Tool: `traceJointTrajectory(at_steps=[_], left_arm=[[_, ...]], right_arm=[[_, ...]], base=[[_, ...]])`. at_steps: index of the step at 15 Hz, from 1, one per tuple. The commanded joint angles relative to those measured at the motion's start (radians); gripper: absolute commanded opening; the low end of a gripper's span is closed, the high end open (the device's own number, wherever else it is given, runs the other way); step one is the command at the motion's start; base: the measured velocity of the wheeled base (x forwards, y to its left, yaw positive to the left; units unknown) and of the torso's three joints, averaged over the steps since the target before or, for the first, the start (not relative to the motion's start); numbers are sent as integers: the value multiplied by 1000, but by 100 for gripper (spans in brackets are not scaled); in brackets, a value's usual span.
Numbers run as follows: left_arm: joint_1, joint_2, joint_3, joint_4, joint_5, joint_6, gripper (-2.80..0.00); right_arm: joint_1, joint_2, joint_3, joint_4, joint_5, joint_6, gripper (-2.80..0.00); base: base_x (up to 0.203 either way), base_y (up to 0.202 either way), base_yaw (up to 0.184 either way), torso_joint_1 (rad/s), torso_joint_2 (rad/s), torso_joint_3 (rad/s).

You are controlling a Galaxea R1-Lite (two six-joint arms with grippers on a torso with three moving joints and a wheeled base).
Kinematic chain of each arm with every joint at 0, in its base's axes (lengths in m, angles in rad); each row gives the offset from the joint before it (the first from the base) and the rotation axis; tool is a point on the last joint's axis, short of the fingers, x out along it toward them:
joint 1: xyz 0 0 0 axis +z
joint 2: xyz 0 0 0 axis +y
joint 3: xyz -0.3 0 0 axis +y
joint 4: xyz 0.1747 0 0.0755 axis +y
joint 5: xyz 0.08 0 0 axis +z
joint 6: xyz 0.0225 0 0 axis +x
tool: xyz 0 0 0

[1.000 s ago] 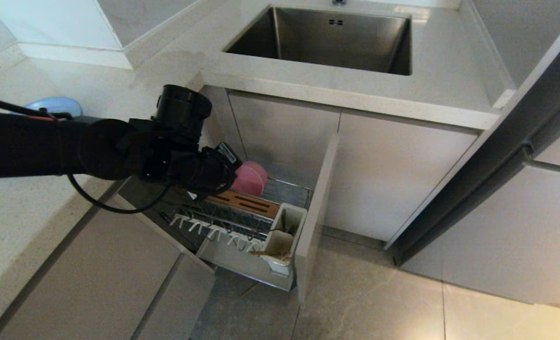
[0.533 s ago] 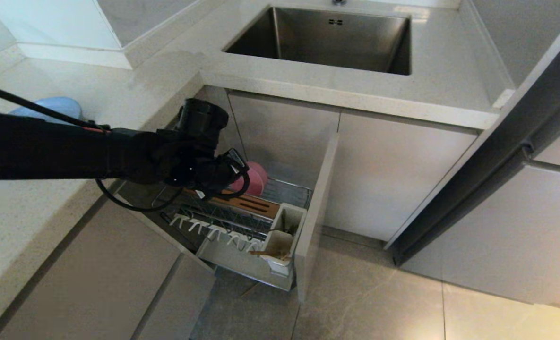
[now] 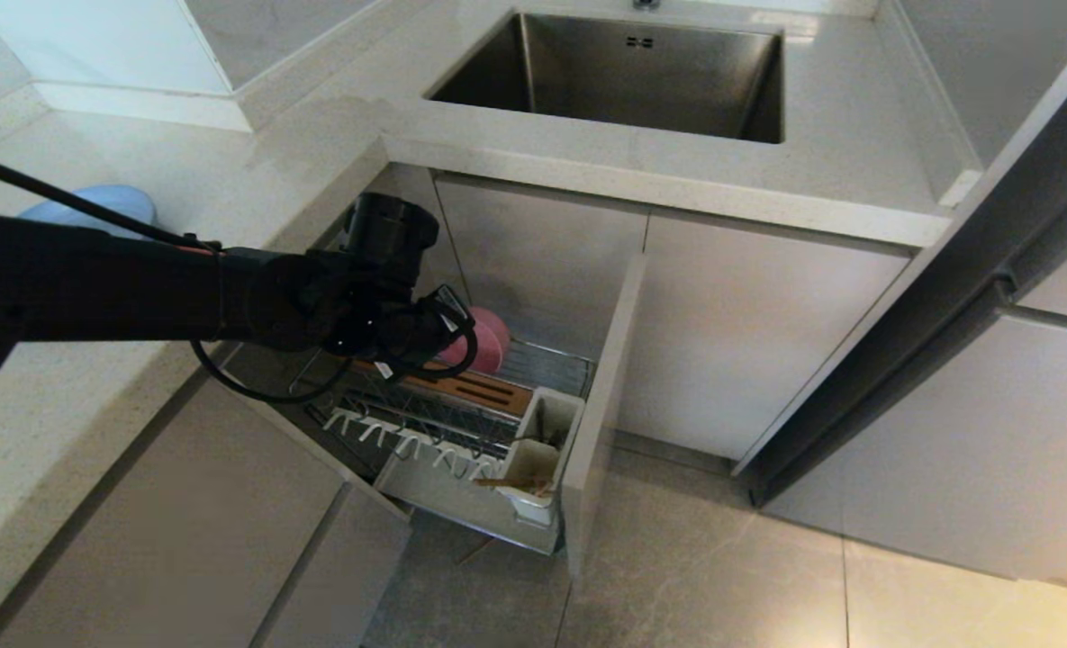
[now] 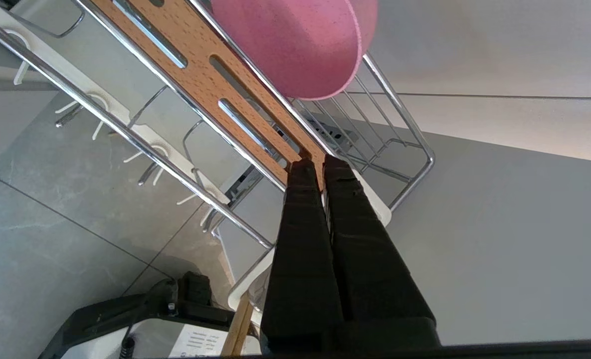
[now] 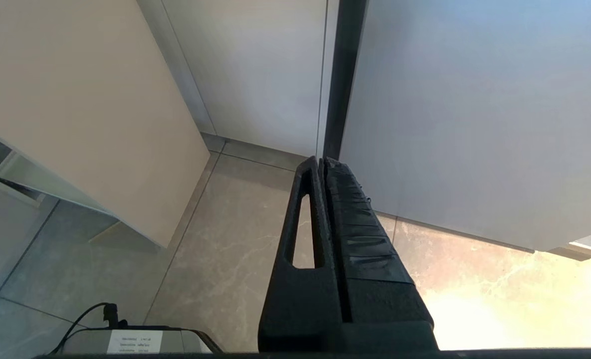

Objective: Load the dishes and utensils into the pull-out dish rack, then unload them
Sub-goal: Take the bowl out of the cupboard

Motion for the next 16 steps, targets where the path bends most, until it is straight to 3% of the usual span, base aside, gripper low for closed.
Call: traceJointTrajectory(at_steps=[1,5,6,11,16], left_arm=[[0,-1,0,1,2,-5,-280],[1,1,0,2,2,-5,-280],[0,2,0,2,2,-5,0],[0,37,-30,-2,2,-8,0],[8,171,-184,-3,2,-5,0]], right_arm=[[0,0,8,0,0,0,-280],[0,0,8,0,0,0,-280],[0,0,9,0,0,0,-280],[0,0,8,0,0,0,-280],[0,0,8,0,0,0,-280]], base=[[0,0,0,0,0,0],[0,0,0,0,0,0],[0,0,0,0,0,0],[0,0,0,0,0,0],[0,0,0,0,0,0]])
